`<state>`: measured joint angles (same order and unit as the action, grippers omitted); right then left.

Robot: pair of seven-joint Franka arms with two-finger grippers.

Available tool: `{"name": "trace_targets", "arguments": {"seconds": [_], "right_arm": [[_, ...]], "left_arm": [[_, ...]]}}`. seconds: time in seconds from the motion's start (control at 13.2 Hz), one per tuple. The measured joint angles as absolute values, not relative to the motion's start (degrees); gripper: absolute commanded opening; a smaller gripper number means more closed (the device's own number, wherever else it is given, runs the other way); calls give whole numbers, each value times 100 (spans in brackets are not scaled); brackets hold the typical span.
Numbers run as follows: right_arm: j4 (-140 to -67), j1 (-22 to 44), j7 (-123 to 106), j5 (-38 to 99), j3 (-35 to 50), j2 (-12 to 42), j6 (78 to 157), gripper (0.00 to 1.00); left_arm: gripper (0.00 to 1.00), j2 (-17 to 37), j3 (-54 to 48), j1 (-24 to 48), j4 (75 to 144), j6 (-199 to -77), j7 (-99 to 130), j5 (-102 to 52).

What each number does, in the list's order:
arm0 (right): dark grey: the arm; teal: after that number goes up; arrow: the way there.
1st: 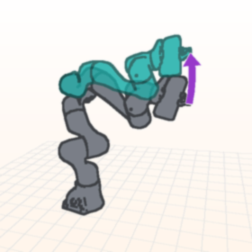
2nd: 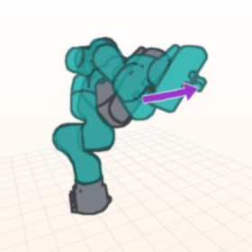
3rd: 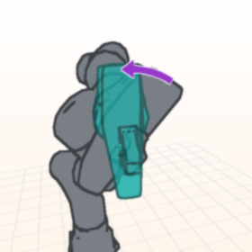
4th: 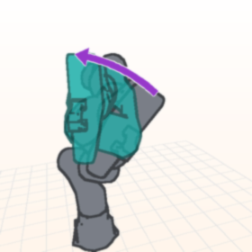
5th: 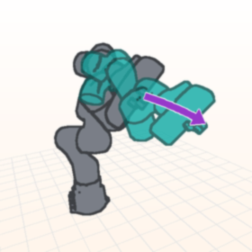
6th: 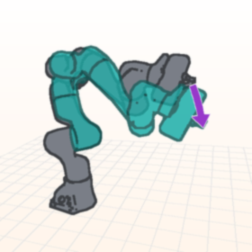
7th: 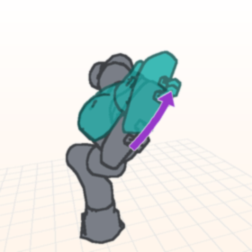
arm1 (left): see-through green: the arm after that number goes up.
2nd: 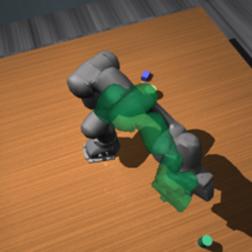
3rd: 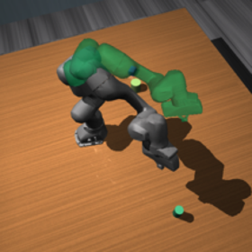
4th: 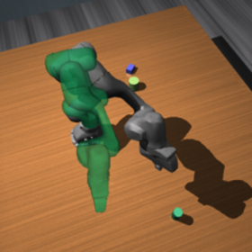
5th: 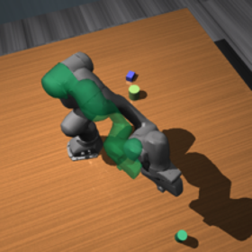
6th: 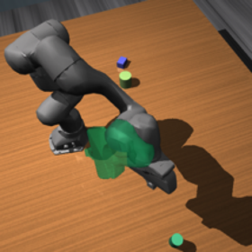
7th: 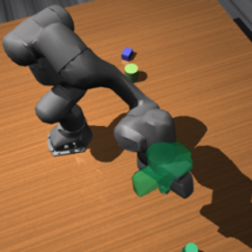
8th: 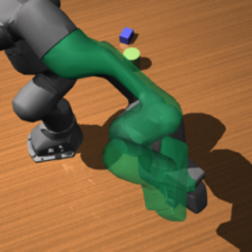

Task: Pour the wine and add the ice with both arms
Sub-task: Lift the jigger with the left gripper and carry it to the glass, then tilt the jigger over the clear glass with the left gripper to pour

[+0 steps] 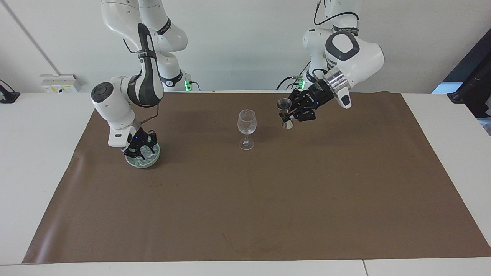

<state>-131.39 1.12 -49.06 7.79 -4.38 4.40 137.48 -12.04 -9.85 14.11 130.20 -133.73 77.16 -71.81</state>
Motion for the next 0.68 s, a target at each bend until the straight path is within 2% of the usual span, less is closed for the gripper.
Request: {"name": "trace_targets", "arguments": {"seconds": [0.3,0.53,0.68], "right_arm": [[-13142,112,-4906,779,-438,441,13748,43],[-13160,79,-4907,779,-443,441,13748,34],[-13169,61,-4907,779,-443,441,13748,32]], "left_arm": [[0,-1202,-1250,1447,13058,-13610,8343,-6097],[0,-1202,-1343,1646,13056,-13635,8566,-5341],[0,-1201,-1515,1704,13052,-13652,8780,-4877]]}}
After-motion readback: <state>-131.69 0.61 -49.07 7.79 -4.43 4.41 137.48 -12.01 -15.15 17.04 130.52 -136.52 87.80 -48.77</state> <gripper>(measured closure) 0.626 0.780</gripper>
